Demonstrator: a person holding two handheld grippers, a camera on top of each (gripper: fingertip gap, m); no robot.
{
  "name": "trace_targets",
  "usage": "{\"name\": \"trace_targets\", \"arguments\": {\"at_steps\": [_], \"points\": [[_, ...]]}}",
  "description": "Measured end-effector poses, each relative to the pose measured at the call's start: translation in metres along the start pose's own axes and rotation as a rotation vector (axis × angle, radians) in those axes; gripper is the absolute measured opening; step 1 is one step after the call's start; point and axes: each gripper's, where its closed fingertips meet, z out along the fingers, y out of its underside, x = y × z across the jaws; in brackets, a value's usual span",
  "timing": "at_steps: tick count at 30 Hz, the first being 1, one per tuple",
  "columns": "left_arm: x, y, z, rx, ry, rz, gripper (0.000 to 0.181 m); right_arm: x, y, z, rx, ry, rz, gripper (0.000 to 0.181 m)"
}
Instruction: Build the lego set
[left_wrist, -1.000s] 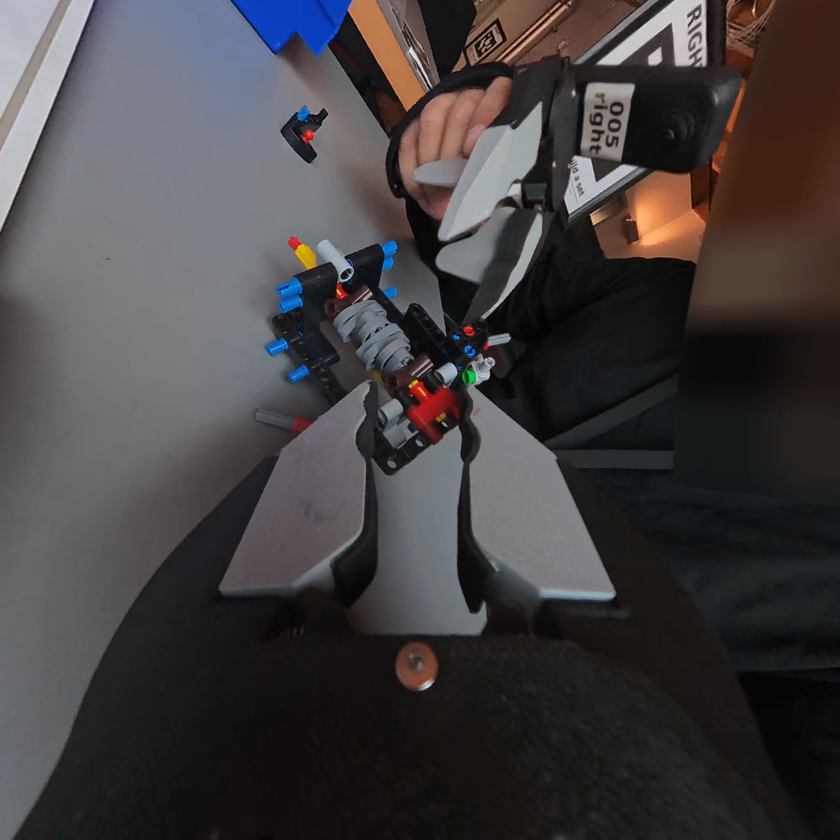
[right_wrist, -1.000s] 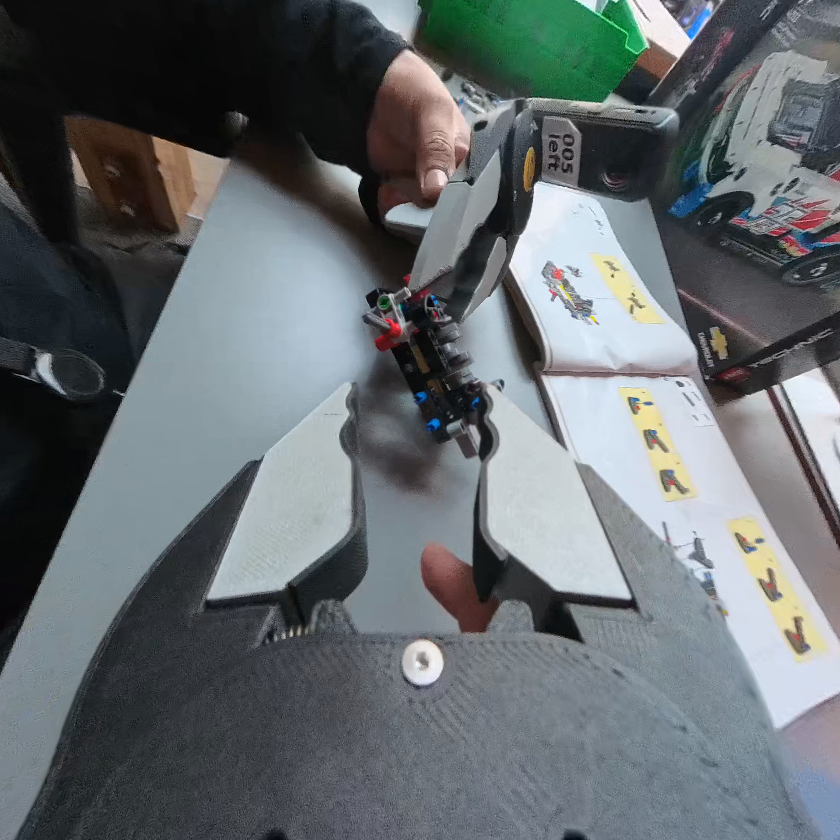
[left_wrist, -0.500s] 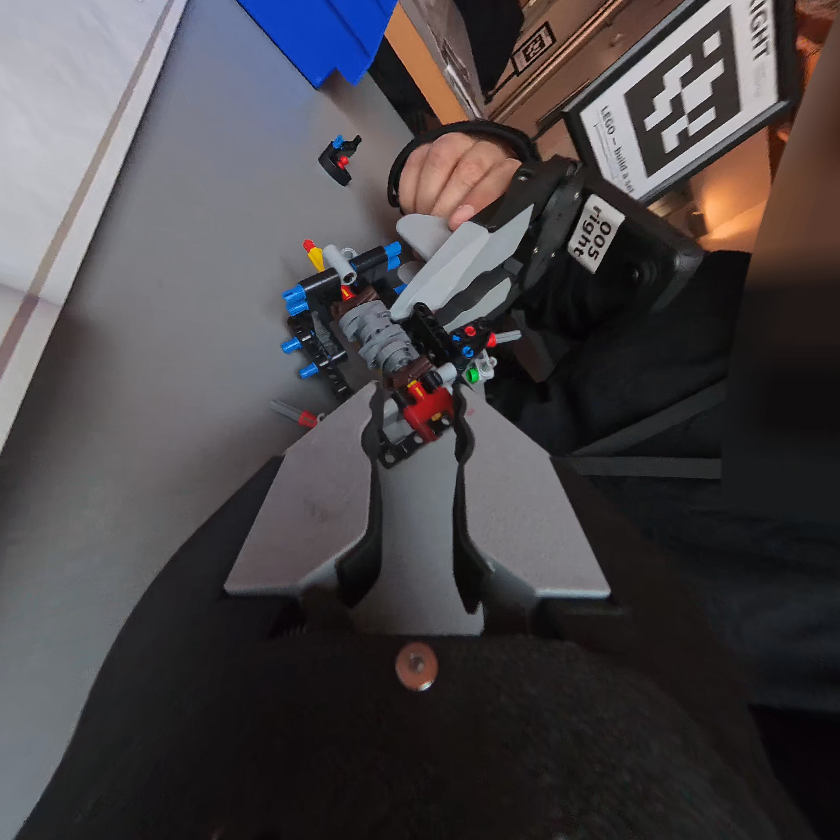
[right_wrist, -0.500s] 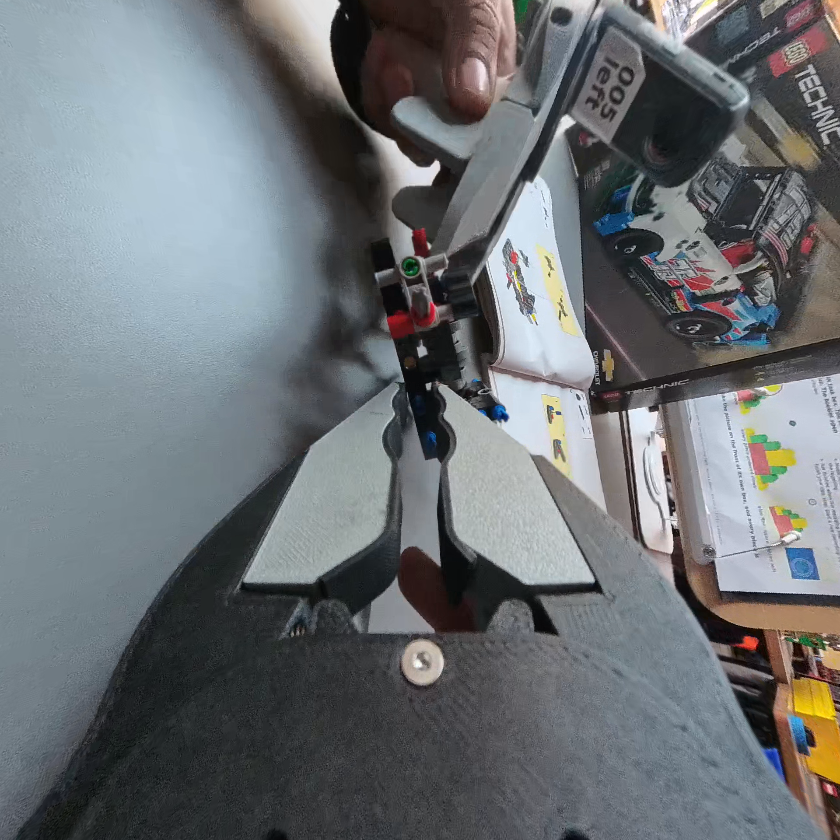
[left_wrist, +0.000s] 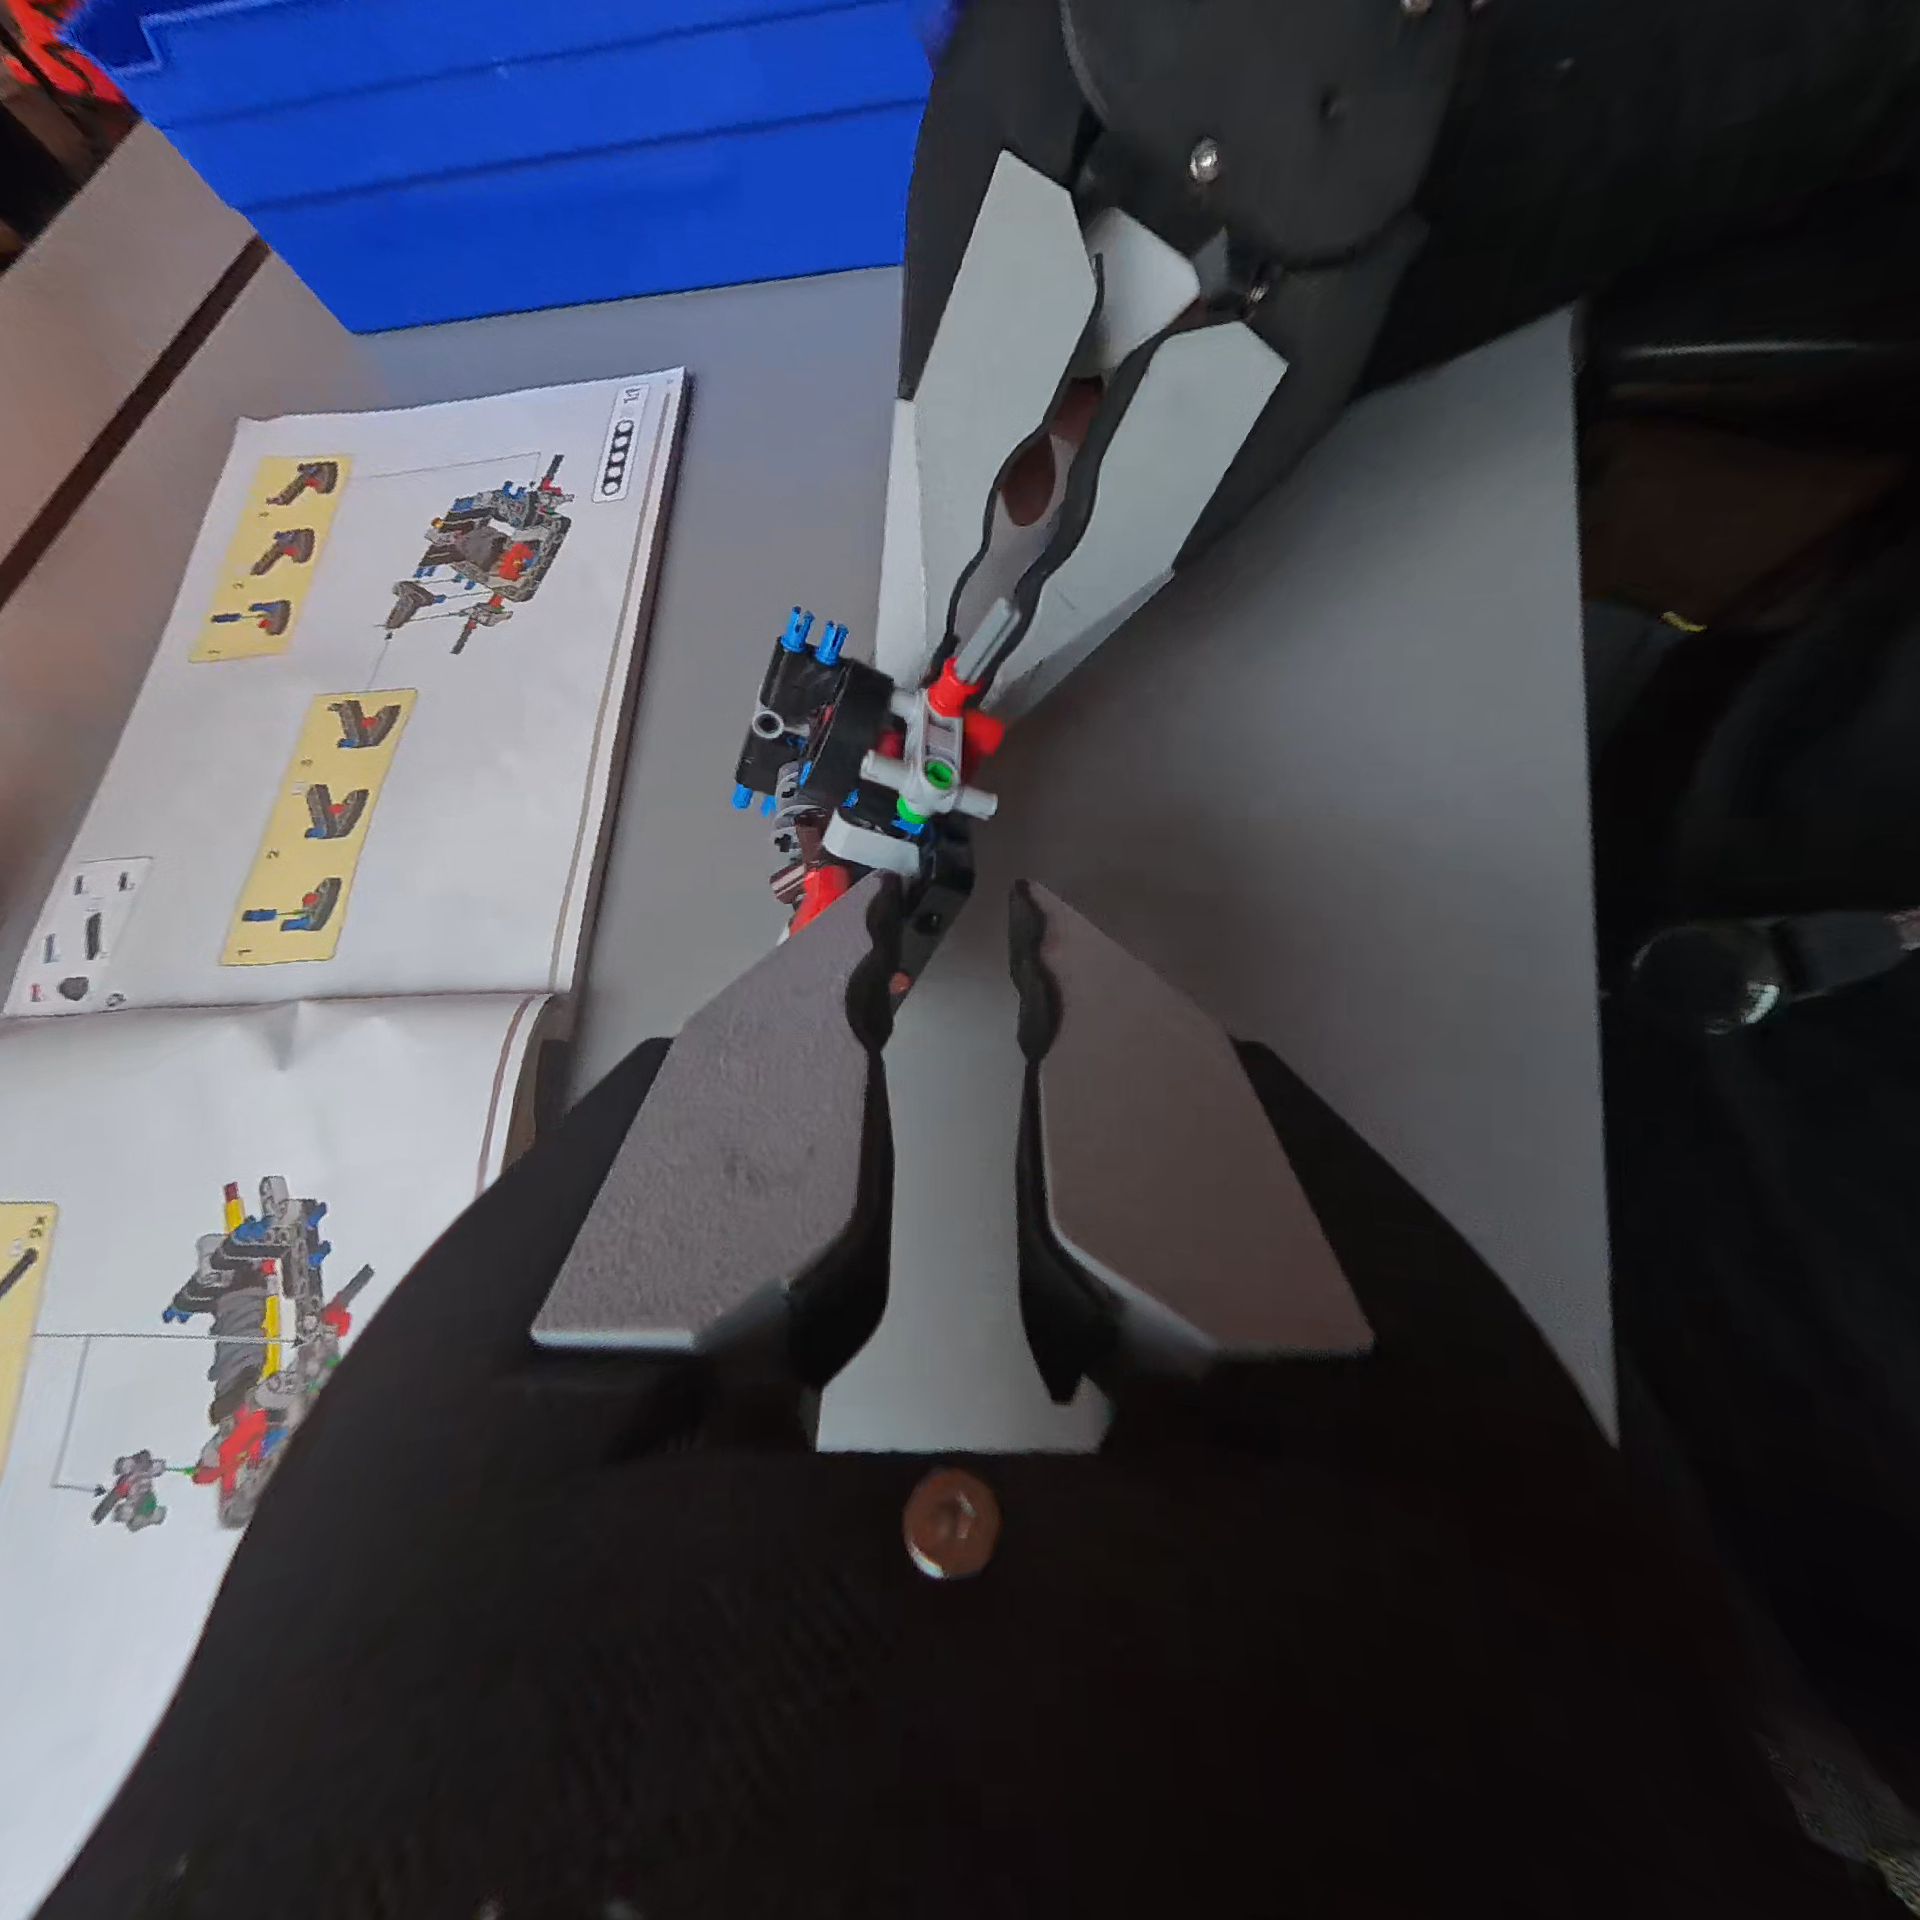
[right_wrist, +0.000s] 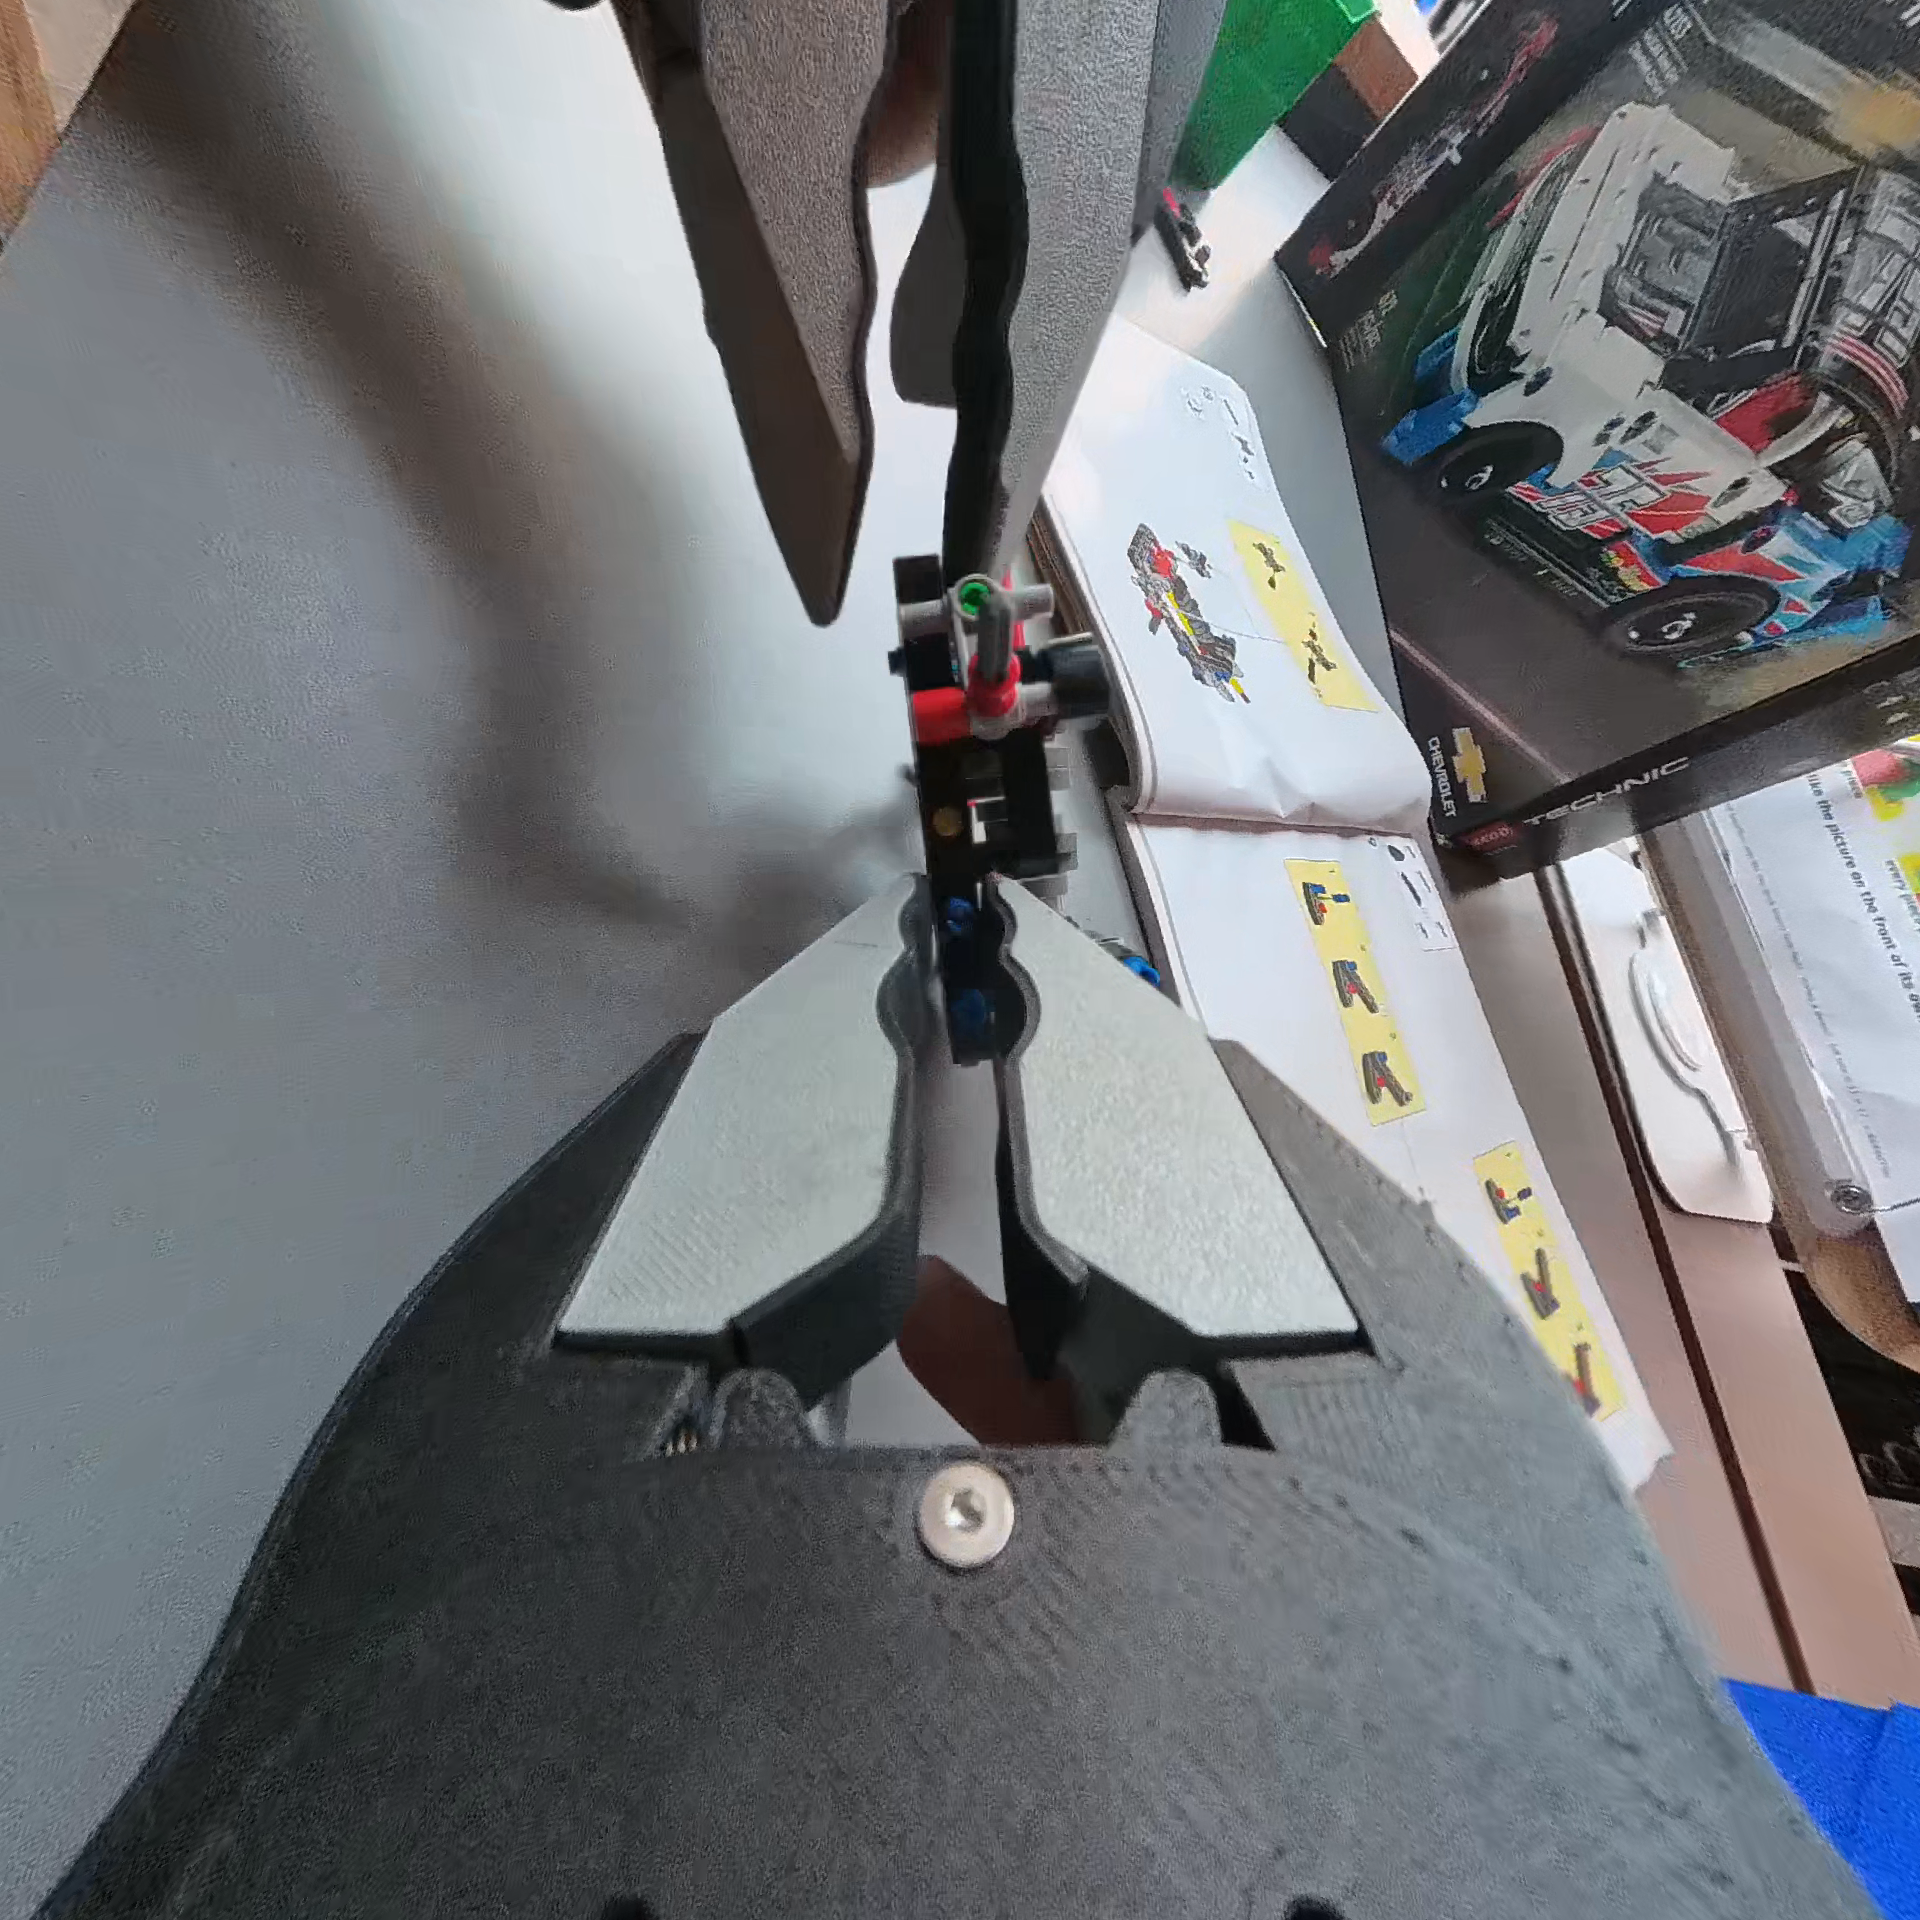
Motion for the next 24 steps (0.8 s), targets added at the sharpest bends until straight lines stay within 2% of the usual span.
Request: {"name": "trace_targets", "arguments": {"at_steps": [1,5,9,12,17,24], "points": [[-0.0016,0.0014,0.0013,-0.008,-0.023,0.022,0.011,0.0000,-0.0001,-0.0004,0.003,-0.005,0.006,0.005],[-0.0045,0.0018,0.0017,0.000,-0.066,0.092,0.008,-0.0012,-0.0020,-0.0014,0.033,-0.037,0.037,0.005],[-0.0076,-0.0014,-0.0006,0.099,-0.009,0.025,0.006,0.0020,-0.0052,-0.0020,0.081,-0.081,0.115,0.008],[-0.0066,-0.0043,-0.0045,0.182,0.055,0.002,0.005,0.0051,-0.0080,-0.0012,0.097,-0.072,0.140,0.035],[-0.0066,-0.0054,-0.0043,0.223,0.075,0.005,0.006,0.0026,-0.0059,0.0021,0.069,-0.055,0.089,0.022],[-0.0092,-0.0069,-0.0030,0.237,0.085,-0.029,0.006,0.0080,-0.0034,0.0031,0.006,0.015,0.008,0.022]]}}
